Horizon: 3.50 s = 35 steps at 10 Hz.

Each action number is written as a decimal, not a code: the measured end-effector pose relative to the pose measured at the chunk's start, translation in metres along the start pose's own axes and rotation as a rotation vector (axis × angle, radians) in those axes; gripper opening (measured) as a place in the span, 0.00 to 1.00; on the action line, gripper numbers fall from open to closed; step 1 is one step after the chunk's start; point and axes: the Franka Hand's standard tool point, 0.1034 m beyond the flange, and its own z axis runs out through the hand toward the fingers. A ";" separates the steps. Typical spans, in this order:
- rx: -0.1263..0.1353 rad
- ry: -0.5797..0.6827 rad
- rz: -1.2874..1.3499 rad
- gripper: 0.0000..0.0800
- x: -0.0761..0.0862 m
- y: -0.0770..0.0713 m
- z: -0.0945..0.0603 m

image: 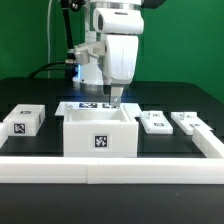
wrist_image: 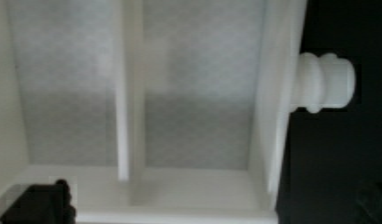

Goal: Assemble cabinet

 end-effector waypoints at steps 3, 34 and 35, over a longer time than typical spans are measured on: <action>0.018 0.007 0.005 1.00 0.003 -0.011 0.012; -0.002 0.053 0.081 0.04 0.060 0.050 0.043; -0.002 0.053 0.081 0.04 0.060 0.050 0.043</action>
Offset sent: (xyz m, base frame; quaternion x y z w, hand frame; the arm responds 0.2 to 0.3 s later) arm -0.0050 0.0050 -0.0182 -0.0049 0.0099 0.0165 0.9998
